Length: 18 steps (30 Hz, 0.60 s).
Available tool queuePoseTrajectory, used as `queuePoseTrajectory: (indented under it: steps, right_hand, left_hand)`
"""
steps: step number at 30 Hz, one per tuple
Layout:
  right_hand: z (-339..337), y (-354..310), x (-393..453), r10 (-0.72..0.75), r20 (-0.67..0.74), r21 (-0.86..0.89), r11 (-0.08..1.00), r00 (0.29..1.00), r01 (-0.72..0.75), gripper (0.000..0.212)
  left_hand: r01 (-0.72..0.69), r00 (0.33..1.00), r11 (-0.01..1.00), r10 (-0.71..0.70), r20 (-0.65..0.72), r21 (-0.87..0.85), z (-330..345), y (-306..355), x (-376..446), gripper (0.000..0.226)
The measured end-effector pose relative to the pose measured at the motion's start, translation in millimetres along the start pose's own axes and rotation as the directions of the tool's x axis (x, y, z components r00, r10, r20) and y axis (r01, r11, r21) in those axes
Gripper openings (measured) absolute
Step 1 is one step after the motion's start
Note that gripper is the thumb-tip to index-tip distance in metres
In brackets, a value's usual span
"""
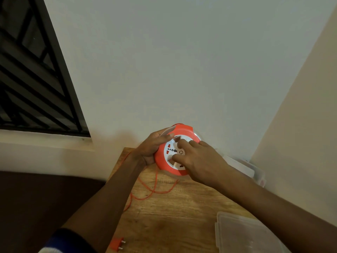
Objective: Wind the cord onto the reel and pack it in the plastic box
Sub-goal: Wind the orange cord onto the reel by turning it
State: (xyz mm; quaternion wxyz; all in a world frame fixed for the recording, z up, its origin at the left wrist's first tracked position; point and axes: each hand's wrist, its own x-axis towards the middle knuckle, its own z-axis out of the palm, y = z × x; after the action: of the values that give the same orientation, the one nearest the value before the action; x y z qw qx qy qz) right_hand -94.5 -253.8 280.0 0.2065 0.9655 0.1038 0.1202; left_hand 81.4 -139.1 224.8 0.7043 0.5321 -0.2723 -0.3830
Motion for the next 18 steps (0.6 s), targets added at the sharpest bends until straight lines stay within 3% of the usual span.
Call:
queuePoseTrajectory:
  steps: [5, 15, 18]
  right_hand:
    - [-2.7, -0.6, 0.3, 0.023, 0.039, 0.018, 1.000, 0.999, -0.024, 0.043]
    - [5.7, -1.8, 9.0, -0.031, 0.127, -0.165, 0.985, 0.991, 0.052, 0.054]
    - [9.9, -1.9, 11.3, 0.035, 0.121, -0.144, 0.989, 0.992, -0.017, 0.061]
  left_hand:
    - [-0.014, 1.000, 1.000, 0.014, -0.013, 0.011, -1.5, -1.0, 1.5, 0.049]
    - [0.024, 0.999, 0.997, -0.022, -0.035, 0.067, 0.1, -4.2, 3.7, 0.050]
    - [0.020, 0.999, 0.997, -0.017, -0.042, 0.075, 1.0, -4.2, 3.5, 0.050]
